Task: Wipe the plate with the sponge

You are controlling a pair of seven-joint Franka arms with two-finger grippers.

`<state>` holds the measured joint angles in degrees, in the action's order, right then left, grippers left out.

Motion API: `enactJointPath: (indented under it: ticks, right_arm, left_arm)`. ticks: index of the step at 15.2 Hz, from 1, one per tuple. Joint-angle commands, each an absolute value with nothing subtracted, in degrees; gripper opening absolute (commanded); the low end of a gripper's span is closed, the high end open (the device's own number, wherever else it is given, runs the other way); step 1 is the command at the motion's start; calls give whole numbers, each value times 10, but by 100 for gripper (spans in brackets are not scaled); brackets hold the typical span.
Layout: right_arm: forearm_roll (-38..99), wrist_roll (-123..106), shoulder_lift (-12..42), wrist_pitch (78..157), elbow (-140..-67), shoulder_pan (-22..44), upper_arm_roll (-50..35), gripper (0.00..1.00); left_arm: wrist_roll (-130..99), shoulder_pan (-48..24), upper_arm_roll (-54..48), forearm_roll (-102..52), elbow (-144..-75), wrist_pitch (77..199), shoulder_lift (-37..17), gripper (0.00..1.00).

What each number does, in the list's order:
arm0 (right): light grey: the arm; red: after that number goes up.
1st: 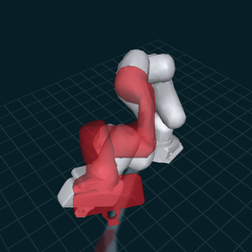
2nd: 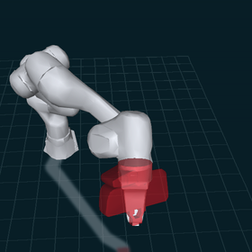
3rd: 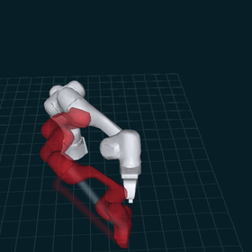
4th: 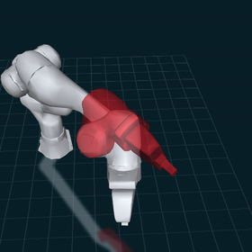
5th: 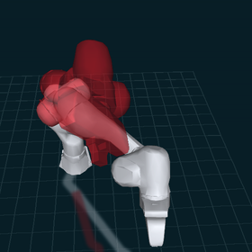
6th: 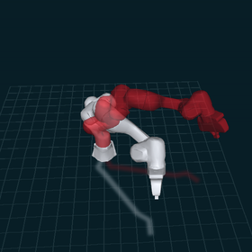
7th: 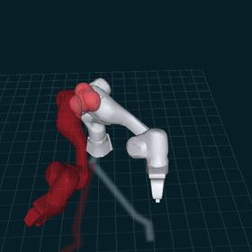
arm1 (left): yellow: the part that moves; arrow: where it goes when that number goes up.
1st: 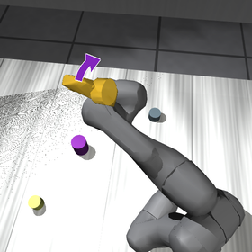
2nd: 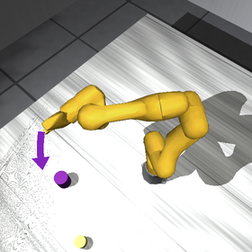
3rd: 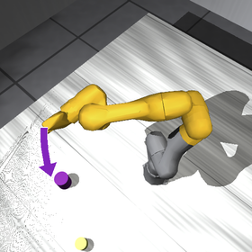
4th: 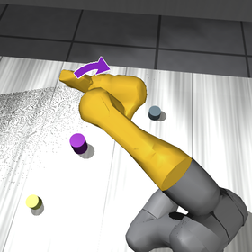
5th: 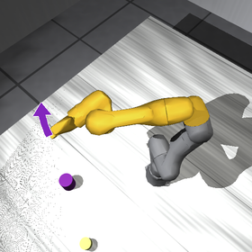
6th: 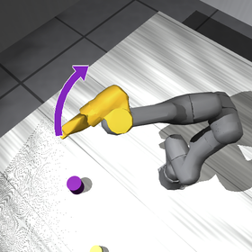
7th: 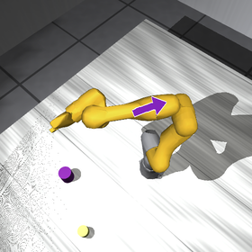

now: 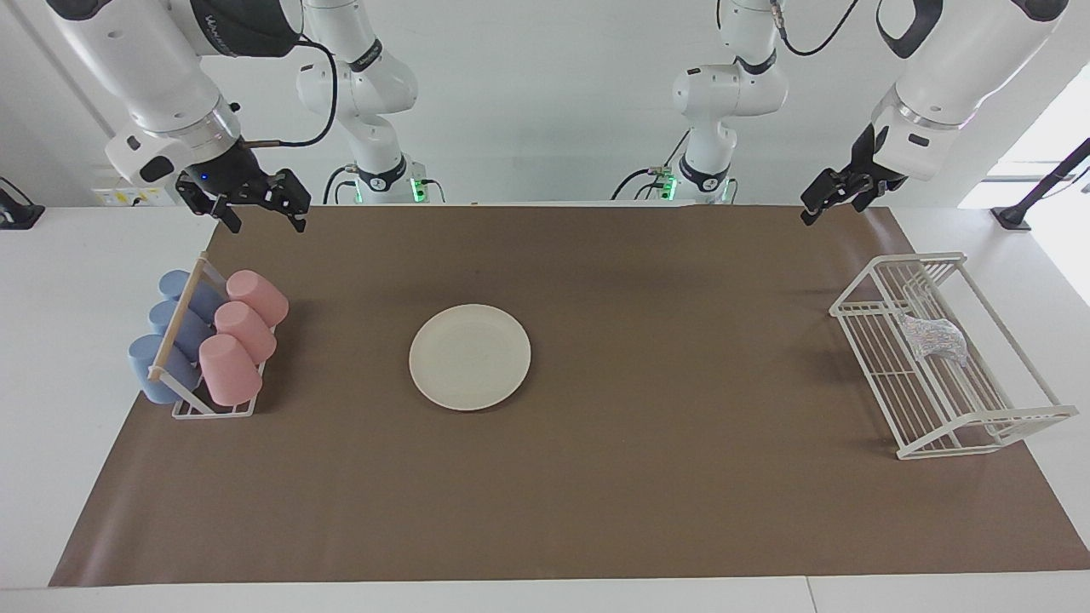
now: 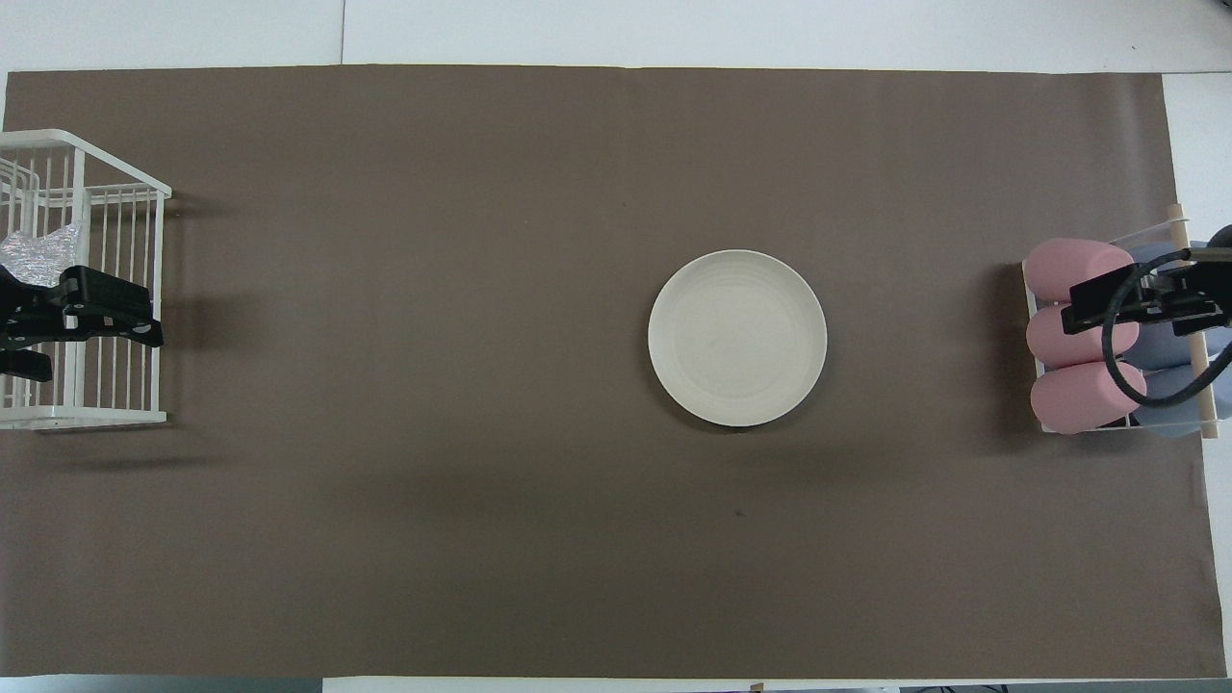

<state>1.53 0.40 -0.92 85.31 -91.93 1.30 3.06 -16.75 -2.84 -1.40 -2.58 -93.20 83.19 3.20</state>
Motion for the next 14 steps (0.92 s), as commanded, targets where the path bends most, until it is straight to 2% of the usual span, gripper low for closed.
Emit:
enactJointPath:
  ticks: [1, 14]
  right_arm:
    - [11, 12, -19, 856, -932, 12, 30, 100]
    - [10, 11, -19, 856, -932, 12, 30, 100]
  left_arm:
    - [-159, -38, -4, -30, -920, 823, 22, 100]
    - [-49, -31, -5, -28, -929, 835, 27, 100]
